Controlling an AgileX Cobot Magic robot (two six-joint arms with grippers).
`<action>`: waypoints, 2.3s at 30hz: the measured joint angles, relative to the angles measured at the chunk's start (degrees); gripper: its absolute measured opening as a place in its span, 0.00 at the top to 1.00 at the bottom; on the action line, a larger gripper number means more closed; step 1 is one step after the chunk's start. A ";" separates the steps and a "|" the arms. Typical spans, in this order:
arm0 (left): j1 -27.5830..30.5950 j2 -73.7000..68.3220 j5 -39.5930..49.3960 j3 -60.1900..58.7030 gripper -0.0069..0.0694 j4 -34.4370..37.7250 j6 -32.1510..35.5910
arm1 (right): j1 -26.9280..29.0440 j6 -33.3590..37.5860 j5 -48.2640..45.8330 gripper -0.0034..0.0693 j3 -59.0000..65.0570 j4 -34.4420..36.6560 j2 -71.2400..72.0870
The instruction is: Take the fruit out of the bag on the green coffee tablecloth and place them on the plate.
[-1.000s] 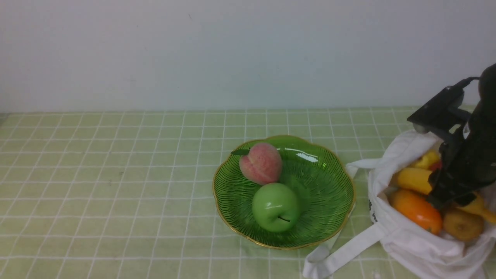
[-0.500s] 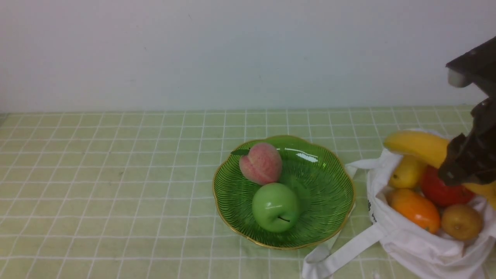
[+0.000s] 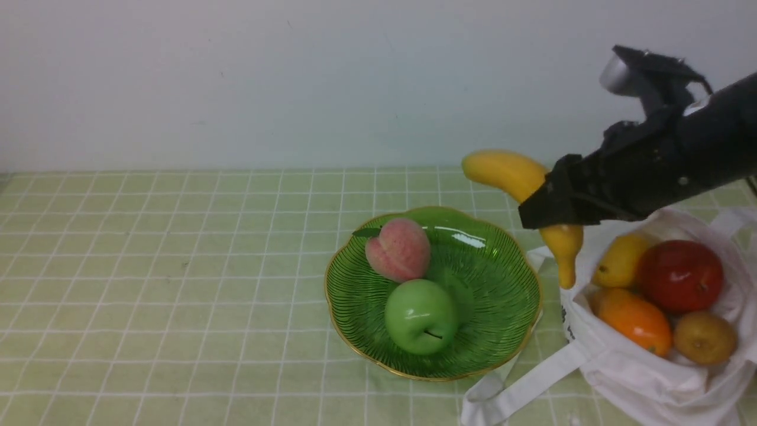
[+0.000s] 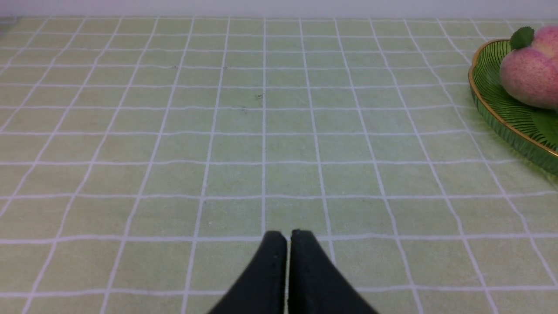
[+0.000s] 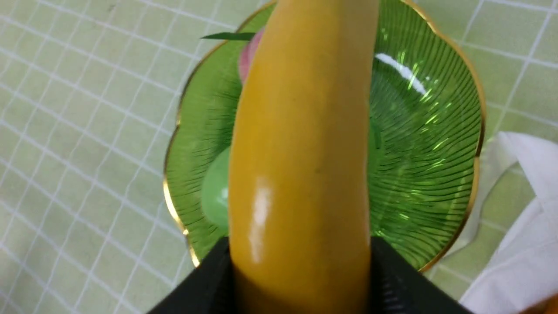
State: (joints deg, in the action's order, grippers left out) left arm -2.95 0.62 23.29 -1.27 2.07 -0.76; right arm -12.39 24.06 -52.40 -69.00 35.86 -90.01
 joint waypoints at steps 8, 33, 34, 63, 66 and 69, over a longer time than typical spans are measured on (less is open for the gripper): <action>0.00 0.00 0.00 0.00 0.92 0.00 0.00 | 0.00 1.14 1.93 0.27 0.00 7.99 -13.51; 0.00 0.00 0.00 0.00 0.92 0.00 0.00 | -0.05 -17.76 -18.15 0.88 -7.16 -22.03 10.56; 0.00 0.00 0.00 0.00 0.92 0.00 0.00 | -0.05 -18.33 -18.36 0.92 -5.10 -23.65 15.17; 0.00 0.00 0.00 0.00 0.92 0.00 0.00 | -0.05 -11.88 30.12 0.97 51.78 -23.13 89.23; 0.00 0.00 0.00 0.00 0.92 0.00 0.00 | -0.05 -11.88 30.12 0.97 51.78 -23.13 89.23; 0.00 0.00 0.00 0.00 0.92 0.00 0.00 | -0.05 -11.88 30.12 0.97 51.78 -23.13 89.23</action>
State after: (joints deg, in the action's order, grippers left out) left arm -2.95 0.62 23.29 -1.27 2.07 -0.76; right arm -12.43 12.19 -22.28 -17.22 12.73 -0.78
